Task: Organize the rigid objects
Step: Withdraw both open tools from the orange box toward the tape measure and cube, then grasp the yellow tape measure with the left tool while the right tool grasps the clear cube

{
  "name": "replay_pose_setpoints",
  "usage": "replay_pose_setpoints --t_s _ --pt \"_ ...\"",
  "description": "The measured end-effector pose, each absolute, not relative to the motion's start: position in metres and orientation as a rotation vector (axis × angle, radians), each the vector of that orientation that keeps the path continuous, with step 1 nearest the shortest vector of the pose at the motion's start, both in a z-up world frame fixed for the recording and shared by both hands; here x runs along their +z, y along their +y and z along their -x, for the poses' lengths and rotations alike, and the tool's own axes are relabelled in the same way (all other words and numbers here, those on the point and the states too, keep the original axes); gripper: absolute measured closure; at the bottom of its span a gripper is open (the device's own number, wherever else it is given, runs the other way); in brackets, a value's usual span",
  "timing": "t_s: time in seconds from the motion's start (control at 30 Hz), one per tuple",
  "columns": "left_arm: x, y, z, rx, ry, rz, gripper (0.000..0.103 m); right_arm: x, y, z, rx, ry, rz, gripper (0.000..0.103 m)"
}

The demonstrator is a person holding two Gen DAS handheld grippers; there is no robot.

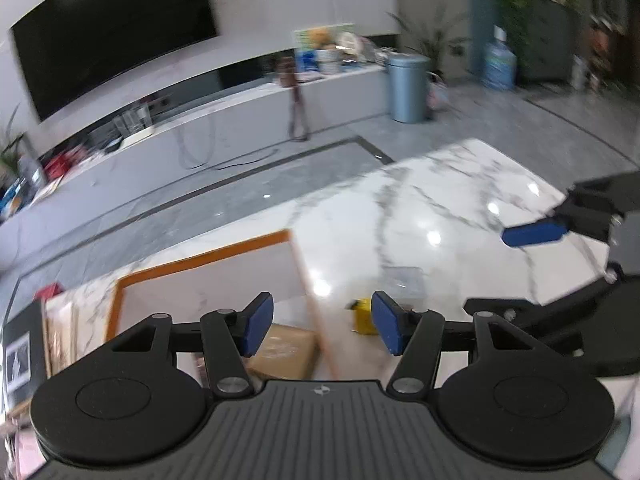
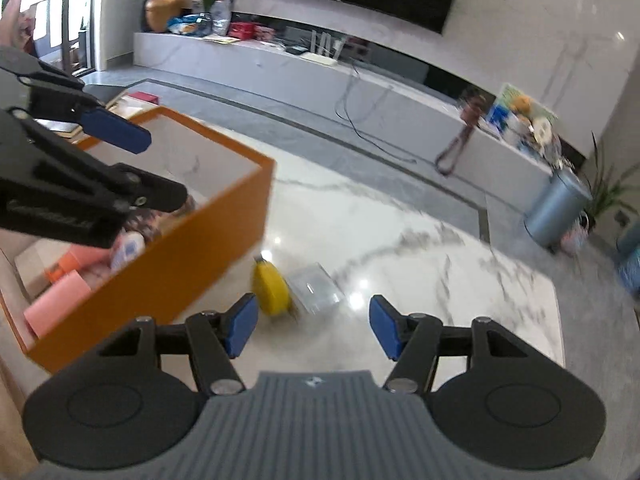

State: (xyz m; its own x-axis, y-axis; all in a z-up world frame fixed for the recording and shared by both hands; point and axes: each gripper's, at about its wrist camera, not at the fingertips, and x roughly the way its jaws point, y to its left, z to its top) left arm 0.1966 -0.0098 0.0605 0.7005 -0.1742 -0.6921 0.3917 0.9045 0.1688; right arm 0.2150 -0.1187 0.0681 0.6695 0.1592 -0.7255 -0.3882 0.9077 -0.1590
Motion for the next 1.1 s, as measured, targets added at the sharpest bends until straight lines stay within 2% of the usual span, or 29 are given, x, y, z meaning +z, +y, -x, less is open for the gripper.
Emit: replay_pose_setpoints --t_s 0.47,0.67,0.9,1.1 --pt "0.002 -0.086 -0.197 -0.53 0.872 -0.617 0.035 0.015 -0.204 -0.205 0.219 0.898 0.111 0.042" --pt "-0.018 -0.099 -0.213 -0.528 0.907 -0.706 0.034 0.0 -0.204 -0.219 0.266 0.909 0.071 0.042" --pt "-0.044 -0.114 -0.238 -0.603 0.911 -0.964 0.033 -0.017 -0.197 -0.247 0.354 0.902 0.044 0.042" --pt "-0.071 -0.117 -0.258 -0.664 0.912 -1.143 0.032 -0.031 -0.172 -0.273 0.482 0.861 0.177 0.039"
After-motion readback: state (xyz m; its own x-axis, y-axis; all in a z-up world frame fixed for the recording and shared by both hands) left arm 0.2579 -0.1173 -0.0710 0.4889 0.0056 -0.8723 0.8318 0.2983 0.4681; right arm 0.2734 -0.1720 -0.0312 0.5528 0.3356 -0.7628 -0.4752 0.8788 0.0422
